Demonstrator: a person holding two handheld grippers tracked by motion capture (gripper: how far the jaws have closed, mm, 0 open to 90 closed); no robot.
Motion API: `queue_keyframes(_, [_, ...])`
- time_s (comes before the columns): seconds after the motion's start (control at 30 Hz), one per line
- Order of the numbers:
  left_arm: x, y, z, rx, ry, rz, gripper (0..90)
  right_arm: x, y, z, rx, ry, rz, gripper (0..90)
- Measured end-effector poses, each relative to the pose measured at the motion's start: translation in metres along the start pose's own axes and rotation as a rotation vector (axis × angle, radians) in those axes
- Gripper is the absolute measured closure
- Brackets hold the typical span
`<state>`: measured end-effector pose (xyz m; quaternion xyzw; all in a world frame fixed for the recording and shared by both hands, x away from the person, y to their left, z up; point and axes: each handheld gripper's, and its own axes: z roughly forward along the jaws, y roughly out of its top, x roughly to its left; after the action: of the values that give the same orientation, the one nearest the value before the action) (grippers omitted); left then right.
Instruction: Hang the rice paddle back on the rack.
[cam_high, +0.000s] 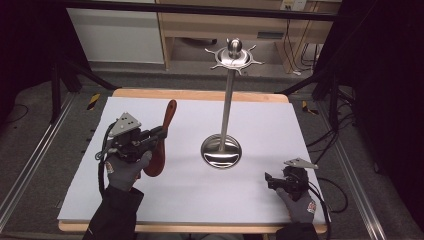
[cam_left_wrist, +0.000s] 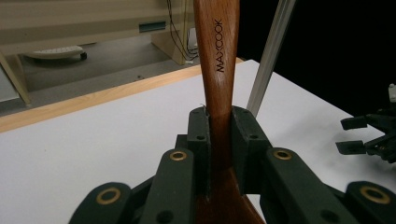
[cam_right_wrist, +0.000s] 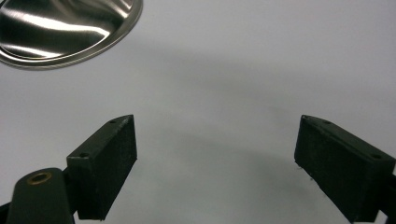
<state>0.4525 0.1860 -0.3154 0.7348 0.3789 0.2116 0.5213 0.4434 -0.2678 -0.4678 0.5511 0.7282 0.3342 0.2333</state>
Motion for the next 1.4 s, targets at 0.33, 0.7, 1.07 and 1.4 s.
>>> queue_keyframes(0.33, [-0.012,0.021,-0.003,-0.05,-0.006,0.023,78.2,0.0,0.0,-0.001,-0.004,0.001,0.001,13.3])
queue_keyframes(0.7, [-0.021,0.037,-0.005,-0.093,-0.028,0.043,78.2,0.0,0.001,-0.001,-0.003,0.0,0.005,13.3])
queue_keyframes(1.07, [-0.031,0.052,-0.006,-0.12,-0.051,0.058,78.2,0.0,0.001,-0.001,-0.003,0.001,0.006,13.3])
queue_keyframes(1.4, [-0.038,0.063,-0.005,-0.144,-0.059,0.073,78.2,0.0,0.001,-0.001,-0.005,-0.002,0.007,13.3])
